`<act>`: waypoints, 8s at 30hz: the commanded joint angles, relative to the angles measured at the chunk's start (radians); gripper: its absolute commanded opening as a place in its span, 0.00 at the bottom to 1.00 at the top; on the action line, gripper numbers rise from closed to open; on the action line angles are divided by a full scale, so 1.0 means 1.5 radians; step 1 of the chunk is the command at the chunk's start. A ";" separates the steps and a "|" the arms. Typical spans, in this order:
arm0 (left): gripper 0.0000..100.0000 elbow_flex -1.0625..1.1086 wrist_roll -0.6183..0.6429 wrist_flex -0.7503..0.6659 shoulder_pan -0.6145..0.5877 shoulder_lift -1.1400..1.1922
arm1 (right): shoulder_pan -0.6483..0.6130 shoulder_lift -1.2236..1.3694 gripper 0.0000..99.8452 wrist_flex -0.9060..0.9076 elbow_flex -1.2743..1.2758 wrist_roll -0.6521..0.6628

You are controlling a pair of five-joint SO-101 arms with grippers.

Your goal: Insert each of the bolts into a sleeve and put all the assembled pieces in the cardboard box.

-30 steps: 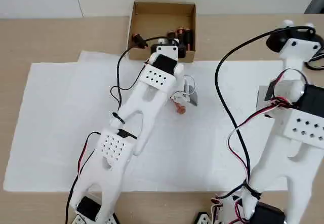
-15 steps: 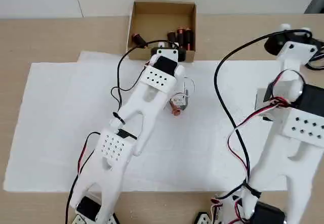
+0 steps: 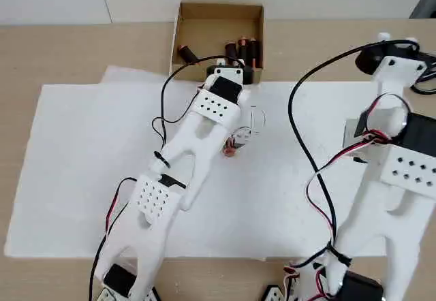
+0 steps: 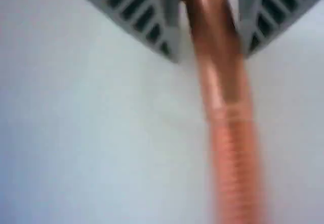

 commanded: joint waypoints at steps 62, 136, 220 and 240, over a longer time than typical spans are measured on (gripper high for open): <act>0.06 0.385 -1.375 0.005 -0.167 -0.351 | -0.087 -0.023 0.00 -0.003 -0.003 -0.010; 0.24 0.359 0.334 0.005 -0.197 -0.173 | -0.088 -0.017 0.00 -0.028 -0.003 -0.026; 0.11 0.336 -0.497 -0.097 -0.225 -0.226 | -0.135 -0.016 0.00 -0.047 0.007 -0.042; 0.11 0.234 -0.494 -0.033 -0.194 -0.183 | -0.133 -0.017 0.00 -0.074 0.042 -0.042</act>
